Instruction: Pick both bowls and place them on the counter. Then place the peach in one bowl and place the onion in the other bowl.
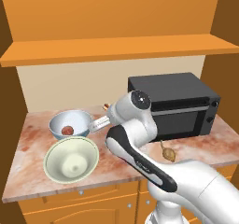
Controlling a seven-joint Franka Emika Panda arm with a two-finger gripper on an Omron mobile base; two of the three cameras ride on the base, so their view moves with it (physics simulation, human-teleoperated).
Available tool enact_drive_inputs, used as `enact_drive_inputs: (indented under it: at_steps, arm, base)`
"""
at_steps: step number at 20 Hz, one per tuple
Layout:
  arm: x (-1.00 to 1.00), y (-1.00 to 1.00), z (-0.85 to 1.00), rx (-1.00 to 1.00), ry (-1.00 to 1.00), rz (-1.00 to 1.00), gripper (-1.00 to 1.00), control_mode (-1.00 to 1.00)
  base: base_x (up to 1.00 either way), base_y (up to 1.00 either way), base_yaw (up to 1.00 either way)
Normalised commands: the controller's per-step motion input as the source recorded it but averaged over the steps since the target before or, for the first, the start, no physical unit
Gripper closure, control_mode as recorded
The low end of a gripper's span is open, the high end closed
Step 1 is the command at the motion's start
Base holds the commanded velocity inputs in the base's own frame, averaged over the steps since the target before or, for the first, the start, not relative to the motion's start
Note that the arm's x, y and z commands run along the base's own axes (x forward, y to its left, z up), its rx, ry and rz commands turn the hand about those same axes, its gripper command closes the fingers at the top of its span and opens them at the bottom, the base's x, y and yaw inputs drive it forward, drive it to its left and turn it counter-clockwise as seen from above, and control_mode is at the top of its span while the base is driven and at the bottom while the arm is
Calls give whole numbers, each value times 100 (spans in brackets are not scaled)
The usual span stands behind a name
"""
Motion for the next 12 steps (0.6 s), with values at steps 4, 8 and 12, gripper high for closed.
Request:
enact_drive_inputs:
  at_steps: [4, 8, 12]
  arm:
    - [-58, -40, 50, 0, 0, 0, -100, -100]
    - [-57, -43, 49, 0, 0, 0, -100, -100]
    - [-42, -44, 51, -4, 12, -5, -100, -100]
  base:
    - [0, 0, 0]
    - [0, 0, 0]
    - [0, 0, 0]
